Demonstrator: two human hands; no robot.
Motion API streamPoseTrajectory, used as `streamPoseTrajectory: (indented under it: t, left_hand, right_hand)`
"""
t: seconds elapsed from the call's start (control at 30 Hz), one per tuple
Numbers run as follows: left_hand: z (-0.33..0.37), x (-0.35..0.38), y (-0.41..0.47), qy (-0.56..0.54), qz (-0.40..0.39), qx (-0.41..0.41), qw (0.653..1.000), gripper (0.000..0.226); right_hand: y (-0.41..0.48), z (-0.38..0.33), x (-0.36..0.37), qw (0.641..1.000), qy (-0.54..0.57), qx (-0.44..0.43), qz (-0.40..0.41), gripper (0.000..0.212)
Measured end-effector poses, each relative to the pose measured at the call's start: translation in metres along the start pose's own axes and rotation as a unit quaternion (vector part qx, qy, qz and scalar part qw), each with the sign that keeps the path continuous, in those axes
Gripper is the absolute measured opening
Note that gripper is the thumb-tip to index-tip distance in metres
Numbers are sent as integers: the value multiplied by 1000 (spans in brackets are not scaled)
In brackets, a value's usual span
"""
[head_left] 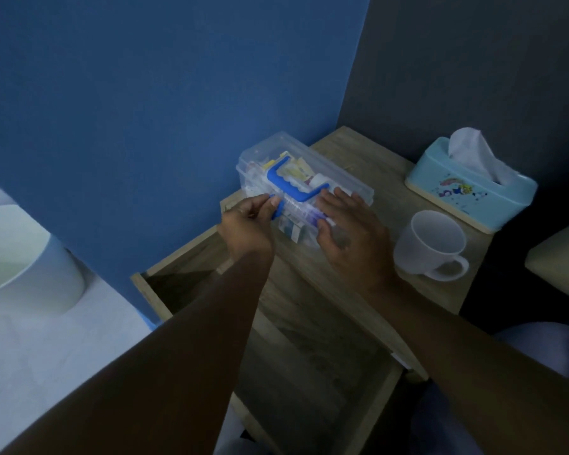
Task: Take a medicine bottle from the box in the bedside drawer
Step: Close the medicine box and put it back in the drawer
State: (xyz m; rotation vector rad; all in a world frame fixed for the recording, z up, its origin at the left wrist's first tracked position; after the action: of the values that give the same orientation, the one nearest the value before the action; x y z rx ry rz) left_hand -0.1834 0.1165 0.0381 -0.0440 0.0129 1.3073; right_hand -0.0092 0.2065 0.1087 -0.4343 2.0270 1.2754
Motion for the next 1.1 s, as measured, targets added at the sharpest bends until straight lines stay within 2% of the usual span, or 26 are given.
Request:
streamPoseTrajectory:
  t: [0.23, 0.4, 0.6, 0.73, 0.87, 1.03, 1.1]
  left_hand:
    - [-1, 5, -18, 48, -10, 37, 998, 33]
    - [-9, 11, -26, 57, -12, 35, 998, 35]
    - [-6, 9, -13, 136, -103, 49, 984, 37]
    - [10, -6, 4, 235, -120, 77, 961, 37]
    - [33, -10, 18, 291, -128, 109, 942, 45]
    - [54, 4, 21, 300, -121, 138, 936, 47]
    - [60, 15, 26, 296, -128, 146, 935, 50]
  right_hand:
    - [0, 2, 1, 999, 30, 0, -16, 36]
    - [1, 3, 0, 998, 51, -8, -25, 36]
    - [0, 4, 0, 997, 65, 13, -45, 37]
    - [6, 6, -1, 994, 73, 46, -73, 38]
    - [-1, 16, -7, 985, 102, 129, -49, 39]
    - [-24, 21, 8, 973, 85, 209, -55, 75]
    - [-29, 25, 13, 961, 88, 256, -49, 82]
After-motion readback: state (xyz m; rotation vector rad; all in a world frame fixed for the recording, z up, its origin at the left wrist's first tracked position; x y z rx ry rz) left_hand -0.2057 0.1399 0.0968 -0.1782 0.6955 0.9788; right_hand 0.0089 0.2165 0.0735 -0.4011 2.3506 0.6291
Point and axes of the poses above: each hand's wrist, its own y-axis towards the middle knuckle, its own x-axis out of the palm, z = x × y, the point moved 10 cm from there along y, towards the middle knuckle, and after that the axes turned 5 degrees about z, right-handed, at the moved point
